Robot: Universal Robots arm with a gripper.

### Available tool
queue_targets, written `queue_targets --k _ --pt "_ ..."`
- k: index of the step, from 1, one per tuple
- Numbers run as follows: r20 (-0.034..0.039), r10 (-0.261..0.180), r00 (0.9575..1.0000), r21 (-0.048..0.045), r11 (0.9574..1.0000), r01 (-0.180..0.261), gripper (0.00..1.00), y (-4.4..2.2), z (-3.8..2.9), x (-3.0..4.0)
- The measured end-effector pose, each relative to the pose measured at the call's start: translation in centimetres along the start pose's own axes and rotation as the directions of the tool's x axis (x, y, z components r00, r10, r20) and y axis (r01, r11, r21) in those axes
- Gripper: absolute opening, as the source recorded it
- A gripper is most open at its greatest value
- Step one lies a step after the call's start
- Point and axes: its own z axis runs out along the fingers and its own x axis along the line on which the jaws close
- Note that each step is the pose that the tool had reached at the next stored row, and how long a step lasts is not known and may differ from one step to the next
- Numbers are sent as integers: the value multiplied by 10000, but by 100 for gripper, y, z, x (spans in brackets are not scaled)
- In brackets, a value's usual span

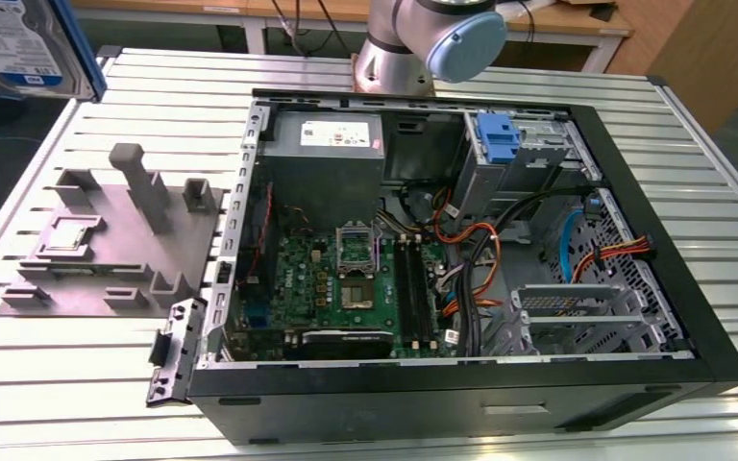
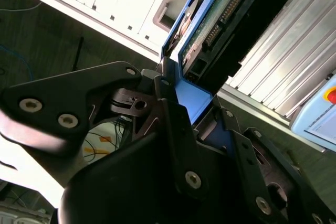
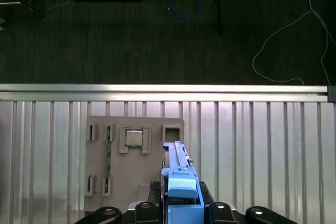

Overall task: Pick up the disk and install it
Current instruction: 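Pick up the disk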

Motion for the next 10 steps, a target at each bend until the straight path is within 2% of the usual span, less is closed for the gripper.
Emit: queue_targets --k 2,5,10 --pt "-1 0 10000 0 10000 0 37 2 -54 -2" --pt "-1 0 10000 0 10000 0 37 3 -101 -5" --pt "-1 0 10000 0 10000 0 37 3 -112 24"
